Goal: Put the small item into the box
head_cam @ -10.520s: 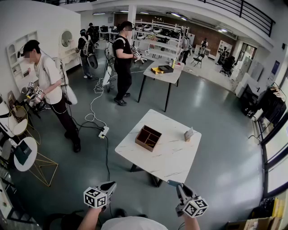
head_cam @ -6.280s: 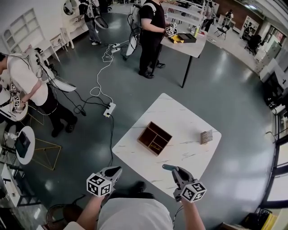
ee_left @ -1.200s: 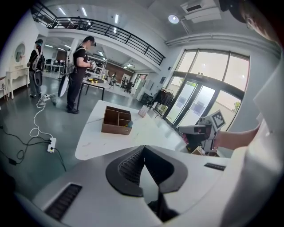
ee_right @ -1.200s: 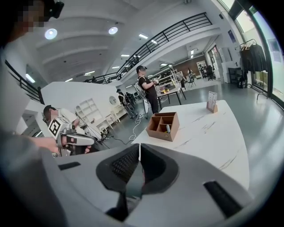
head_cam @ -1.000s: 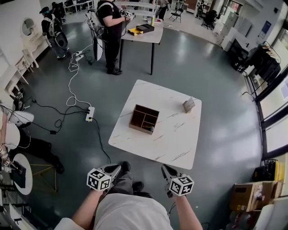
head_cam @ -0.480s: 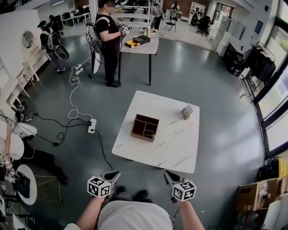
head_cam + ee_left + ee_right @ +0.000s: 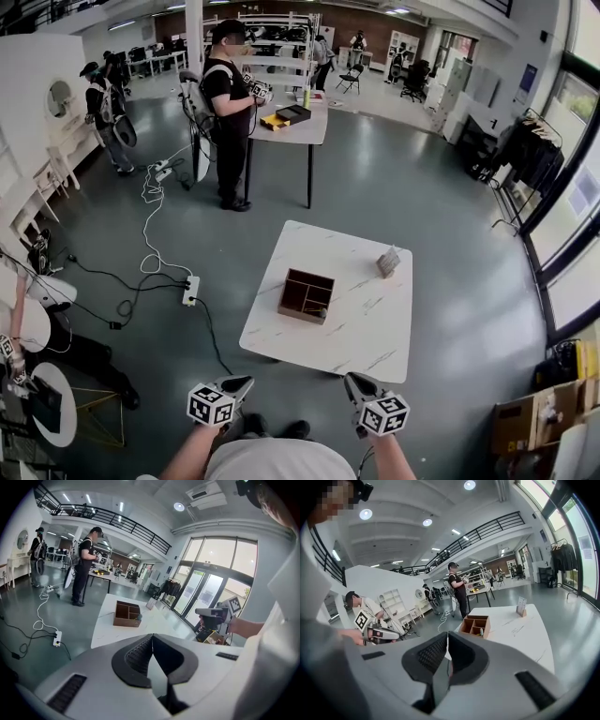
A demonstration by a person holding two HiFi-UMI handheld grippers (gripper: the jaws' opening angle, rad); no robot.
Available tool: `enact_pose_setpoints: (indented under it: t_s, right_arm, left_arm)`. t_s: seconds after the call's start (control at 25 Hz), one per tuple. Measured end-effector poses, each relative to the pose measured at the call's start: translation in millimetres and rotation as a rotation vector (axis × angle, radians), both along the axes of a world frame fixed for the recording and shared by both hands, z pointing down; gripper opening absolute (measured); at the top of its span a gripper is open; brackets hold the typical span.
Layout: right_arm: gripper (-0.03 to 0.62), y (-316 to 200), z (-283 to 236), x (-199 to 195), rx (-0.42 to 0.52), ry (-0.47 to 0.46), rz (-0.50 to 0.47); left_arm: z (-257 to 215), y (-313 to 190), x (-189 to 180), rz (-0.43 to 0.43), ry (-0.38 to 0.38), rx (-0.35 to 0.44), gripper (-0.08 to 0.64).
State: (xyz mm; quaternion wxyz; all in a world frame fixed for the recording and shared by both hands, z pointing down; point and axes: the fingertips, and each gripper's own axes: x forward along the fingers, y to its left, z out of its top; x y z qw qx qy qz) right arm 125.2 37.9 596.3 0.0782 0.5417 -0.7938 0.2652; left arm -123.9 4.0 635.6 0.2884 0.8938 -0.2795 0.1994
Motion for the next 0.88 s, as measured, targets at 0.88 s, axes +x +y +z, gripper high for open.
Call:
enact_pose_setpoints:
  t_s: [0.88]
  right_arm:
    - [0.031, -7, -6, -26, -0.011, 0.005, 0.005]
  left_arm:
    - [-4, -8, -19, 0.006, 0.030, 0.010, 0.014]
